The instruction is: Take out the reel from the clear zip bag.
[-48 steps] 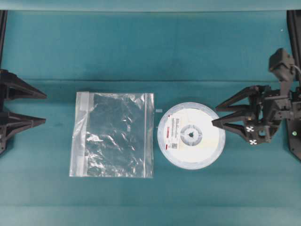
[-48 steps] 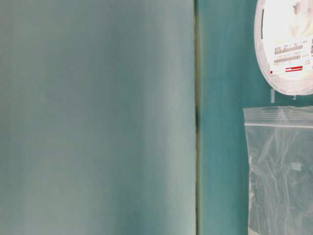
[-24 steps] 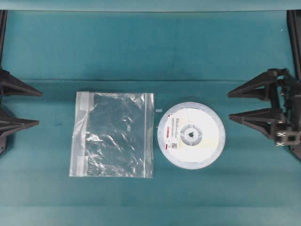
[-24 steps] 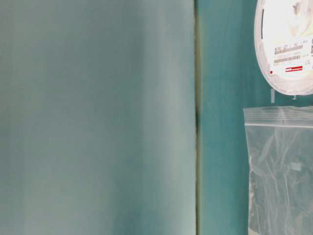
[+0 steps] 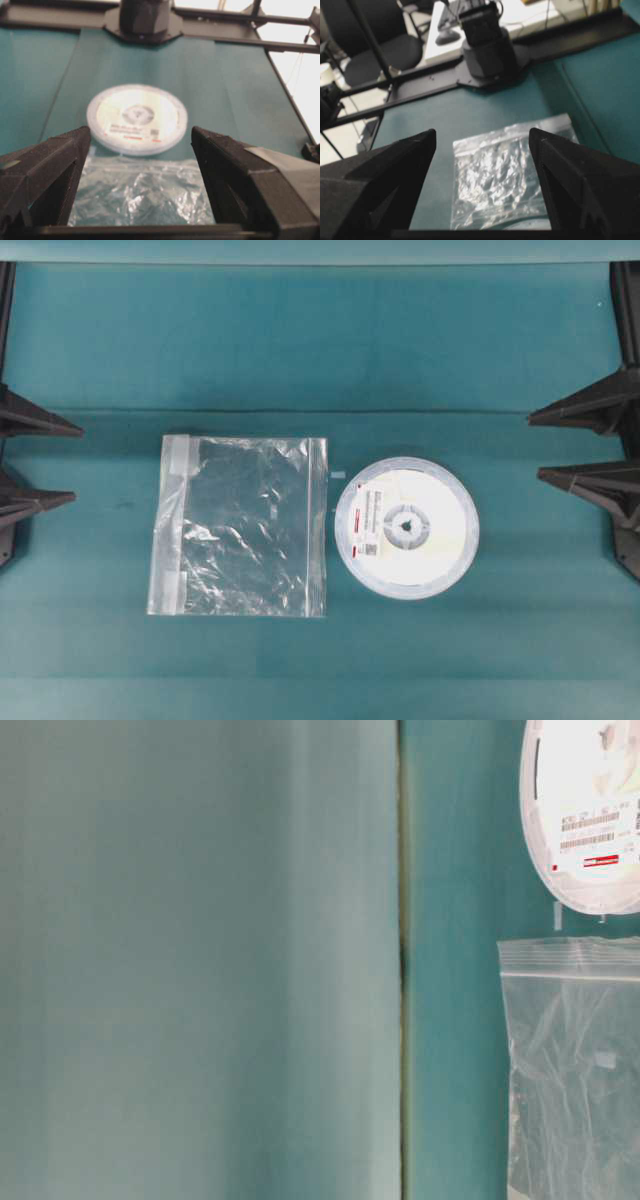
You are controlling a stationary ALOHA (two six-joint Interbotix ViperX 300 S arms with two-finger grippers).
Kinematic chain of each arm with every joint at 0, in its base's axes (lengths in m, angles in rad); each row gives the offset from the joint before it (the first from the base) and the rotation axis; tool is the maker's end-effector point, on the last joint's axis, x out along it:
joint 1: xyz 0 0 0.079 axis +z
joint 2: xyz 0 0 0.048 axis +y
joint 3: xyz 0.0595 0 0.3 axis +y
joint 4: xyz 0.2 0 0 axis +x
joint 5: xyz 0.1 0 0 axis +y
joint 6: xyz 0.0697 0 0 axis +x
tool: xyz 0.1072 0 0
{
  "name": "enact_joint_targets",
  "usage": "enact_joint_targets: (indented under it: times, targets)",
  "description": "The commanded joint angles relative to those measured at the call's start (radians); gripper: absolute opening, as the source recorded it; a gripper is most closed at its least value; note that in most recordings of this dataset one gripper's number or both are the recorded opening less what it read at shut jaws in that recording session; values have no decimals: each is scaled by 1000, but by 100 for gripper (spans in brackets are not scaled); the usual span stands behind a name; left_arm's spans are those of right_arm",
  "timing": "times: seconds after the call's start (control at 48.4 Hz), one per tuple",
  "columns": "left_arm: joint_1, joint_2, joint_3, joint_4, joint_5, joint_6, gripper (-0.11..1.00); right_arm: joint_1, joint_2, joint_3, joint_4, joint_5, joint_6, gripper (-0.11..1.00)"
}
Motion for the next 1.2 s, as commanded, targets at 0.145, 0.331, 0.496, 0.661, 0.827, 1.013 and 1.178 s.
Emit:
enact_joint_targets:
  times: [0.145,0.331,0.496,0.661,0.827,1.013,1.178]
  targets:
    - [-6,3,-21,3,-17,3,88,-11,-14,-11,-2,26,-18,92]
    - [-6,-23,-21,3,-17,5,88,-11,-25,-9,-2,49,-18,92]
    - [-6,-48,-15,3,-17,5,87,-12,-34,-8,-2,52,-18,92]
    - [-6,-44,-12,3,-17,3,85,-12,-34,-8,-2,57,-20,92]
    - [-6,-46,-12,3,-17,2,85,-12,-35,-6,-2,63,-20,92]
    - [-6,-48,-14,3,-17,0,85,-12,-35,-3,-2,64,-18,92]
    - [-6,-48,-14,3,-17,0,85,-12,-35,-3,-2,64,-18,92]
